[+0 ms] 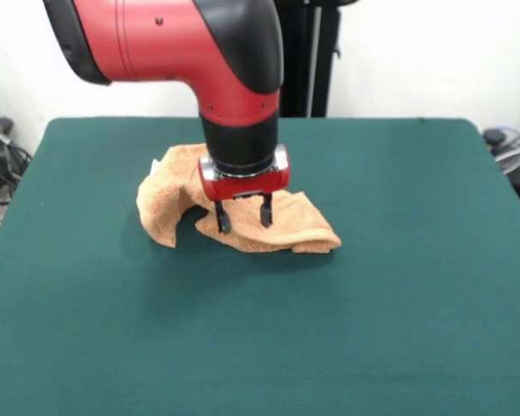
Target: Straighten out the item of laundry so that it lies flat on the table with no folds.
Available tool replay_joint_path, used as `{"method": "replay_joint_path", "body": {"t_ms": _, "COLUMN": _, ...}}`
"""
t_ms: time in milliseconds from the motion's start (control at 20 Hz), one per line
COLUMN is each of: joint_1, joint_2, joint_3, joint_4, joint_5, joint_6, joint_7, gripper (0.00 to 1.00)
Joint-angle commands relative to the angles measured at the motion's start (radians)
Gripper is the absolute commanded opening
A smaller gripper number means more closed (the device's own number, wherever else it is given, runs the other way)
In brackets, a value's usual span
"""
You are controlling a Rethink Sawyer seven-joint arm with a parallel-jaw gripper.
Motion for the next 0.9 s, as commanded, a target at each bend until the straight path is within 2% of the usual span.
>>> {"method": "replay_joint_path", "body": {"t_ms": 50, "joint_1": -0.030, "joint_2": 0.033, "joint_3": 0.094, "joint_4": 0.037, "joint_5": -0.075, "joint_6": -0.030, "joint_7": -0.147, "gripper": 1.00}}
{"method": "replay_joint_path", "body": {"t_ms": 300, "joint_1": -0.036, "joint_2": -0.009, "joint_3": 0.116, "joint_4": 0.034, "joint_5": -0.068, "joint_6": 0.039, "joint_7": -0.161, "gripper": 1.00}}
{"method": "replay_joint_path", "body": {"t_ms": 550, "joint_1": -0.048, "joint_2": -0.005, "joint_3": 0.135, "joint_4": 0.037, "joint_5": -0.071, "joint_6": 0.022, "joint_7": -0.153, "gripper": 1.00}}
{"method": "replay_joint_path", "body": {"t_ms": 600, "joint_1": -0.049, "joint_2": -0.005, "joint_3": 0.137, "joint_4": 0.038, "joint_5": -0.073, "joint_6": 0.021, "joint_7": -0.151, "gripper": 0.00}}
{"method": "replay_joint_path", "body": {"t_ms": 900, "joint_1": -0.042, "joint_2": -0.014, "joint_3": 0.140, "joint_4": 0.038, "joint_5": -0.081, "joint_6": 0.034, "joint_7": -0.152, "gripper": 0.00}}
